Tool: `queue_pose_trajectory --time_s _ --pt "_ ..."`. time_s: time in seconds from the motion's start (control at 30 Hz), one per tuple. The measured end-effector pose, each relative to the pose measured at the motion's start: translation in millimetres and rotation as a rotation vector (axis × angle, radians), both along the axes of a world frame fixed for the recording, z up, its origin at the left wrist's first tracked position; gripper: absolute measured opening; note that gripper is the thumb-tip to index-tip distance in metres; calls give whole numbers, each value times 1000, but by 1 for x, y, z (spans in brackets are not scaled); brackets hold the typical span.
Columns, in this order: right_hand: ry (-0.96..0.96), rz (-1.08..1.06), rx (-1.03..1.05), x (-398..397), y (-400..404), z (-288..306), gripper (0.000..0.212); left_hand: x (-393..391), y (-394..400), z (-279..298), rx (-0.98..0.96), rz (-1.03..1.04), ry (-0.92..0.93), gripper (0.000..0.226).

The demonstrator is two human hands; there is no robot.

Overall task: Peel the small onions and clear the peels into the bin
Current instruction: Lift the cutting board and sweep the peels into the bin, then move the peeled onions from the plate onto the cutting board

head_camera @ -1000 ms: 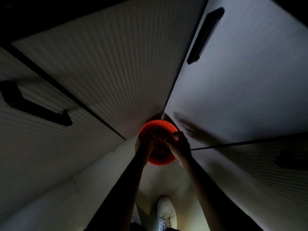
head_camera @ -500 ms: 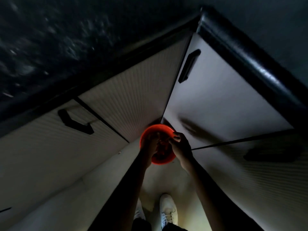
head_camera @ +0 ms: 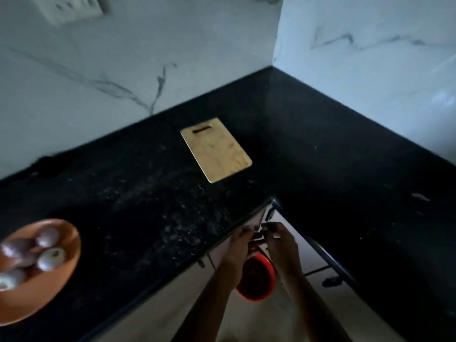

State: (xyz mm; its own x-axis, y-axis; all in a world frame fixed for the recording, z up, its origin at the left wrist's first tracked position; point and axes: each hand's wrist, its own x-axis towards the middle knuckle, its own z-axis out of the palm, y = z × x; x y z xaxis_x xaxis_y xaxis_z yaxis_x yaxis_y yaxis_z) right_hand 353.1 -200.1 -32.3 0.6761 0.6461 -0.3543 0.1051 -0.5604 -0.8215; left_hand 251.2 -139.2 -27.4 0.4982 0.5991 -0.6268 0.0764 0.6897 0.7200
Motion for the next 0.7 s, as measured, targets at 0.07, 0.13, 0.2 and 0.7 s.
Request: queue_pose_trajectory --time_s 0.07,0.13,0.2,0.7 --pt "-27 27 64 0 12 21 12 -10 10 27 11 -10 6 31" --pt "-115 99 118 -1 31 53 21 -22 26 56 110 -6 66 32" --pt "-147 130 111 2 49 76 19 -29 49 80 213 -16 111 28" --pt "-121 186 -214 66 193 62 53 -46 272 82 468 41 615 16"
